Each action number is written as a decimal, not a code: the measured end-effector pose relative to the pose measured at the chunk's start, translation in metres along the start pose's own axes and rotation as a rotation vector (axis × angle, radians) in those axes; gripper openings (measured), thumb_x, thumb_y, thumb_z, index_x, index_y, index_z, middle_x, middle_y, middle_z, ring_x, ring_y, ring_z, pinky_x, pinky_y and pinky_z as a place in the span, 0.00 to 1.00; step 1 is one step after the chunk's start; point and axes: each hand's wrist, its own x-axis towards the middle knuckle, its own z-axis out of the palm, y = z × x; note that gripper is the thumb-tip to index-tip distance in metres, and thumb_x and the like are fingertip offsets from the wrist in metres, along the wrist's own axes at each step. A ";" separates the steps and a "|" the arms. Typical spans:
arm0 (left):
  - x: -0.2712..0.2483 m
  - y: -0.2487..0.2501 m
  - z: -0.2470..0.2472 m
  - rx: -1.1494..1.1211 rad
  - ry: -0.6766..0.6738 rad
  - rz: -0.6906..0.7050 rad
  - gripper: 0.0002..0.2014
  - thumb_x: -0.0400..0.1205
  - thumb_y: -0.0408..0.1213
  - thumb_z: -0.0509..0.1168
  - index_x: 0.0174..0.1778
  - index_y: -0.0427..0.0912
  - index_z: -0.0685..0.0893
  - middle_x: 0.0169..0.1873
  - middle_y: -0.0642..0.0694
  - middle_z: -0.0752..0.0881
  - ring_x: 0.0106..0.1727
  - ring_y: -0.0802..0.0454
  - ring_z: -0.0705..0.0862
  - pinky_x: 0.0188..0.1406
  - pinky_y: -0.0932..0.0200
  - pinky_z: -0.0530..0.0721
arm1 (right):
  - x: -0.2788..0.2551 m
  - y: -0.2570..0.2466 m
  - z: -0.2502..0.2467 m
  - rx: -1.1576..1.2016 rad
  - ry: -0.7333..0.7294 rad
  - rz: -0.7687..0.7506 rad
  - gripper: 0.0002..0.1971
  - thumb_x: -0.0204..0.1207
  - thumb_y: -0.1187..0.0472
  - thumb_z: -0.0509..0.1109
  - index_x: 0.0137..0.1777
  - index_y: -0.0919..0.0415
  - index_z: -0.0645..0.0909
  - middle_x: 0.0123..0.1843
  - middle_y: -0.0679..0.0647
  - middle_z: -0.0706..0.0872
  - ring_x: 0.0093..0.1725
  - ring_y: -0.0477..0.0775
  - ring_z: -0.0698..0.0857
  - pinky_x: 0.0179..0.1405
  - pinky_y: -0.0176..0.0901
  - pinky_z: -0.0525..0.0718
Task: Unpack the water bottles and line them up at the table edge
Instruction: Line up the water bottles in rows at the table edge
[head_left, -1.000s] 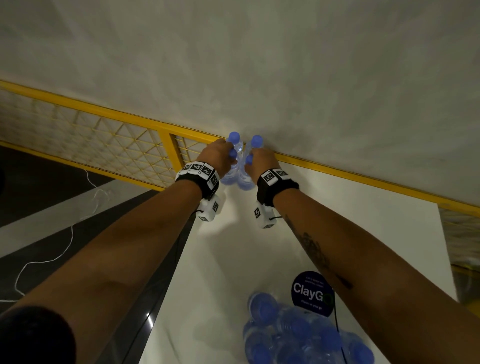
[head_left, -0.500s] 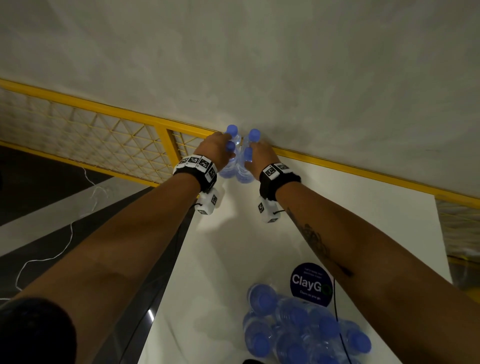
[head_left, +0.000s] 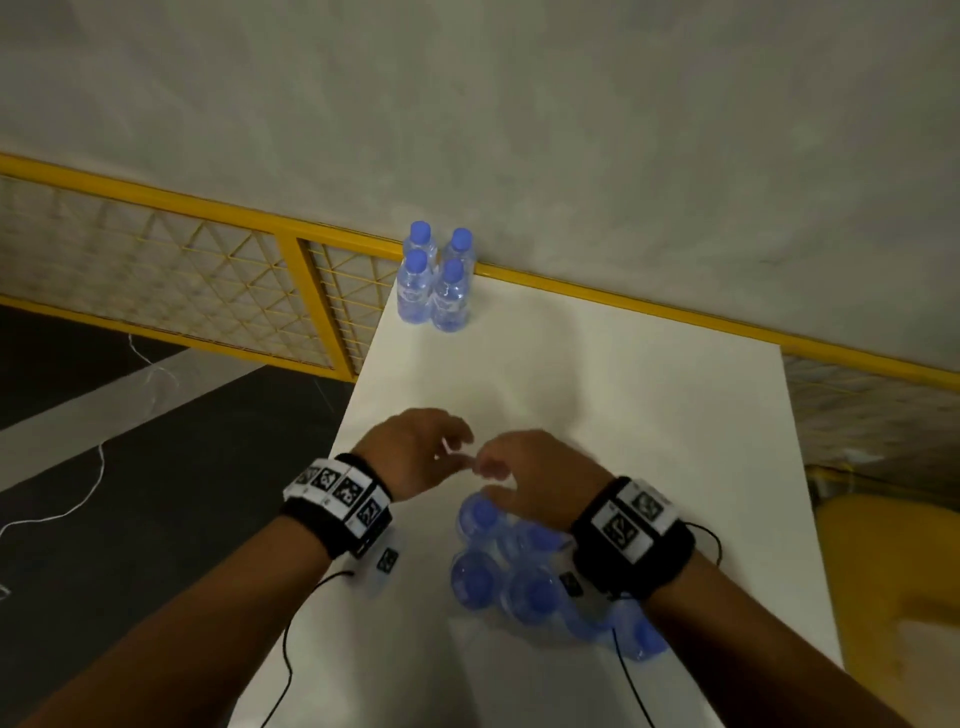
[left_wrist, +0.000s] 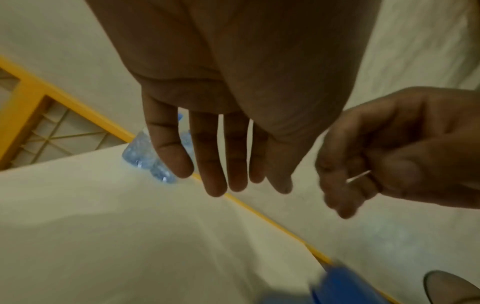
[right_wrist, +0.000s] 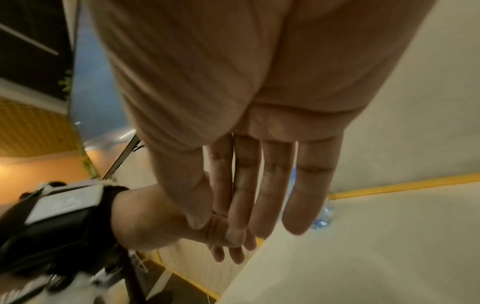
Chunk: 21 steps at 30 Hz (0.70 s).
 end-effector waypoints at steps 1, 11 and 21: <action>-0.010 0.005 0.010 -0.021 -0.058 -0.005 0.15 0.78 0.54 0.74 0.59 0.56 0.89 0.49 0.55 0.89 0.43 0.58 0.89 0.49 0.51 0.90 | -0.014 -0.004 0.012 -0.058 -0.059 -0.023 0.14 0.75 0.50 0.63 0.51 0.55 0.86 0.50 0.53 0.87 0.49 0.55 0.86 0.50 0.50 0.84; -0.037 0.050 0.055 0.294 -0.143 -0.017 0.23 0.81 0.40 0.72 0.74 0.48 0.83 0.66 0.45 0.81 0.61 0.40 0.86 0.58 0.48 0.84 | -0.059 -0.031 0.110 -0.307 -0.042 -0.022 0.09 0.78 0.68 0.65 0.54 0.68 0.85 0.50 0.64 0.87 0.44 0.64 0.88 0.41 0.52 0.86; -0.027 0.052 0.056 0.398 -0.065 -0.052 0.15 0.81 0.37 0.72 0.63 0.39 0.83 0.61 0.40 0.78 0.54 0.36 0.86 0.53 0.47 0.82 | -0.052 -0.027 0.109 -0.221 0.031 0.012 0.05 0.71 0.73 0.71 0.46 0.70 0.85 0.45 0.66 0.87 0.41 0.66 0.87 0.40 0.56 0.87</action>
